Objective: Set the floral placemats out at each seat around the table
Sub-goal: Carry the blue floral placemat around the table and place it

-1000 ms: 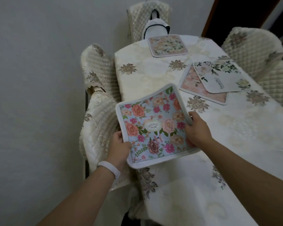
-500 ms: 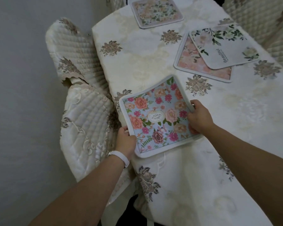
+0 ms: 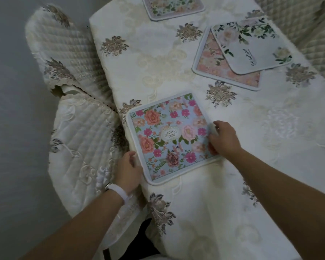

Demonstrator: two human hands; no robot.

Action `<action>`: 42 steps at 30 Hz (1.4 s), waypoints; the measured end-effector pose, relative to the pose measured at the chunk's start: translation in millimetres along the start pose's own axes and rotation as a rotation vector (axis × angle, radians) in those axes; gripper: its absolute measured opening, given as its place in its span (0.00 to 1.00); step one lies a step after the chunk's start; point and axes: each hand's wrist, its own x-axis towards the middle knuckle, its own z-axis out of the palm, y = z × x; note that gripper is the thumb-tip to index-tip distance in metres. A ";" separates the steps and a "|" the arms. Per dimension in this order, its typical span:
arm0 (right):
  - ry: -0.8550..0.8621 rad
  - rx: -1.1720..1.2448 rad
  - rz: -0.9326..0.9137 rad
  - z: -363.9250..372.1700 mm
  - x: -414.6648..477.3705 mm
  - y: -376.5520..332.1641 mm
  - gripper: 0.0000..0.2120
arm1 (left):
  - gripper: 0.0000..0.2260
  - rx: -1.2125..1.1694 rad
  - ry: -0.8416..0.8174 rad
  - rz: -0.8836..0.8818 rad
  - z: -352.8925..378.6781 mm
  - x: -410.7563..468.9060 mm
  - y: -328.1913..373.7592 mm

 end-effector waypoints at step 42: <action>-0.091 -0.222 -0.412 -38.9 -94.7 -43.1 0.24 | 0.27 0.475 0.009 0.561 -34.7 -77.1 31.1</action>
